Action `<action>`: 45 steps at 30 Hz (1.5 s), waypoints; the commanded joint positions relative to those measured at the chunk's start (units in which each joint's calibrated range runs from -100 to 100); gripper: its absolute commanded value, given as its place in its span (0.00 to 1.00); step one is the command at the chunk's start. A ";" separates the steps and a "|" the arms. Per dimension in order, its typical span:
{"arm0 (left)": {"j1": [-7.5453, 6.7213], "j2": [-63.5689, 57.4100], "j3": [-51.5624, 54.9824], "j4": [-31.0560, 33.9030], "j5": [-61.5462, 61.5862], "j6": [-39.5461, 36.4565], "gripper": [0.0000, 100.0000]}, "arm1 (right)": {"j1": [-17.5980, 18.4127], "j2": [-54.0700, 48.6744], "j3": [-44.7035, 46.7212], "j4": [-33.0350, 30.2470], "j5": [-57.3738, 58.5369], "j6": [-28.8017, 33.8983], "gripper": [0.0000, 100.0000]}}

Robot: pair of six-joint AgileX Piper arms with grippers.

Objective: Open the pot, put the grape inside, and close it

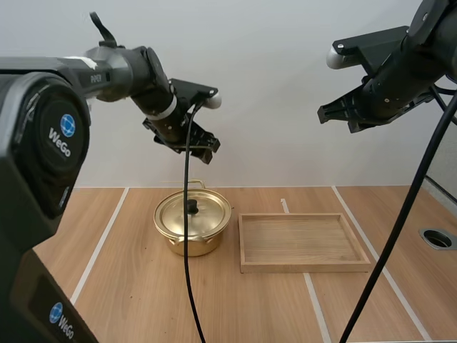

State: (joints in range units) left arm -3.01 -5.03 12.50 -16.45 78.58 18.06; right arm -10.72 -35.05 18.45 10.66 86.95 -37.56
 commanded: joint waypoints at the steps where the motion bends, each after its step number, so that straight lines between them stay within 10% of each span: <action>1: -0.11 -3.31 -5.25 1.71 2.75 -1.77 0.99 | -0.23 -0.86 0.07 0.27 0.19 -0.42 0.00; 10: -0.04 -9.70 -16.45 9.20 9.94 -6.48 0.88 | -0.23 -0.86 0.07 2.82 2.16 -0.42 0.00; 17: -0.04 -14.27 -16.77 12.01 10.12 -7.51 0.00 | -0.23 -0.86 0.07 3.97 2.16 -0.42 0.00; 31: -0.04 -19.22 -16.77 13.40 17.25 -13.25 0.00 | -0.23 -1.10 0.07 20.23 2.00 -0.42 0.00; 45: -0.04 -38.97 9.17 22.92 -17.76 -30.14 0.00 | 4.76 -9.86 9.49 24.18 -19.85 -0.77 0.00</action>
State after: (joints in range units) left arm -3.01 -40.72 17.36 5.82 65.69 -10.94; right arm -6.94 -42.77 25.17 34.67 70.76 -37.77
